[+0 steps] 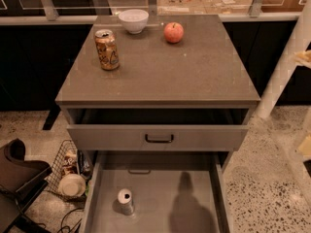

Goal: Pick redbull can from middle drawer and place on counter

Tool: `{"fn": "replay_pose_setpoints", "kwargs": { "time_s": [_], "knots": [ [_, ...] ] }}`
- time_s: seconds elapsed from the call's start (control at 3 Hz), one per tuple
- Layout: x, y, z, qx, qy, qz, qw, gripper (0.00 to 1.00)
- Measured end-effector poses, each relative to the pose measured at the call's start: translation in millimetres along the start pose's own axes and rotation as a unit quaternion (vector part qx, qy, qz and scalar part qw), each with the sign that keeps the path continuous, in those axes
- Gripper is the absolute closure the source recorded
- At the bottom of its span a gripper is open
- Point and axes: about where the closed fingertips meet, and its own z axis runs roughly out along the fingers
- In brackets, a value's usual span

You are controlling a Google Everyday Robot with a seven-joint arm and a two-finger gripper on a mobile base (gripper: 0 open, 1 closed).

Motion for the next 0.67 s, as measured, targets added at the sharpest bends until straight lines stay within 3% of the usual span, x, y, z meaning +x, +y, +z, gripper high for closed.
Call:
{"fn": "replay_pose_setpoints", "kwargs": {
  "time_s": [0.67],
  "knots": [
    [43, 43, 29, 0.009, -0.088, -0.003, 0.9961, 0.0]
  ]
}}
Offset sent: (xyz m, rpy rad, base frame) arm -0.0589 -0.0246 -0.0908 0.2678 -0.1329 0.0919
